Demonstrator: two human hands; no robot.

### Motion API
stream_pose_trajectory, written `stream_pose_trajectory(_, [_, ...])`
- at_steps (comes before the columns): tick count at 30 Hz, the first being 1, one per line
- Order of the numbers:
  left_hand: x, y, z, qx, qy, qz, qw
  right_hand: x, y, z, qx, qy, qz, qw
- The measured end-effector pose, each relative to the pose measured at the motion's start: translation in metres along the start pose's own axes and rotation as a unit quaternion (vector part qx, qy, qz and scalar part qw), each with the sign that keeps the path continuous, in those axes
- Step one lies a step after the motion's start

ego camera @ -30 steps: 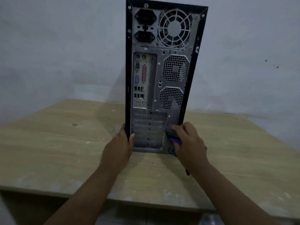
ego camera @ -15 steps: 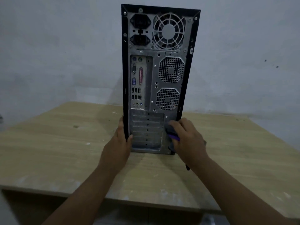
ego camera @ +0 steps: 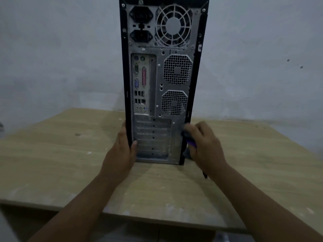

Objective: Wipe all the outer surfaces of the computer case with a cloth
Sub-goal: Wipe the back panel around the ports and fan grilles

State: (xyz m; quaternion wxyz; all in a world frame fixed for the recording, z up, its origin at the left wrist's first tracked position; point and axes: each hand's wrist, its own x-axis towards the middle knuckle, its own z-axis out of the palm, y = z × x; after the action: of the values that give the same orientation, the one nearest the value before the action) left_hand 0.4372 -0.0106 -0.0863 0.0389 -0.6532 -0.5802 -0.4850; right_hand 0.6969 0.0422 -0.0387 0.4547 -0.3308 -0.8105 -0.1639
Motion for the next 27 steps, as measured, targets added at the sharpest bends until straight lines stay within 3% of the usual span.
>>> stream_pose_trajectory(3, [0.007,0.008,-0.001,-0.006,0.04,-0.005,0.999,-0.031,0.008,0.009,0.002,-0.119,-0.023,0.993])
stream_pose_trajectory(5, [0.019,0.018,0.003,-0.023,0.085,-0.019,0.996,-0.036,0.01,0.009,-0.007,-0.15,-0.029,0.988])
stream_pose_trajectory(10, [0.033,0.04,0.03,-0.089,0.202,-0.09,0.971,-0.026,0.009,0.008,0.039,-0.048,0.017,0.998])
stream_pose_trajectory(12, [0.028,0.037,0.04,-0.082,0.228,-0.1,0.965,-0.027,0.011,0.011,0.052,-0.058,0.022,0.997])
stream_pose_trajectory(17, [0.026,0.029,0.045,-0.082,0.227,-0.109,0.964,-0.038,0.014,0.008,0.084,-0.25,0.042,0.964])
stream_pose_trajectory(23, [0.022,0.03,0.045,-0.091,0.217,-0.109,0.966,-0.035,0.01,0.01,0.158,-0.241,0.123,0.95])
stream_pose_trajectory(27, [0.022,0.029,0.046,-0.088,0.217,-0.115,0.966,-0.038,0.005,0.005,0.1,-0.24,0.079,0.962])
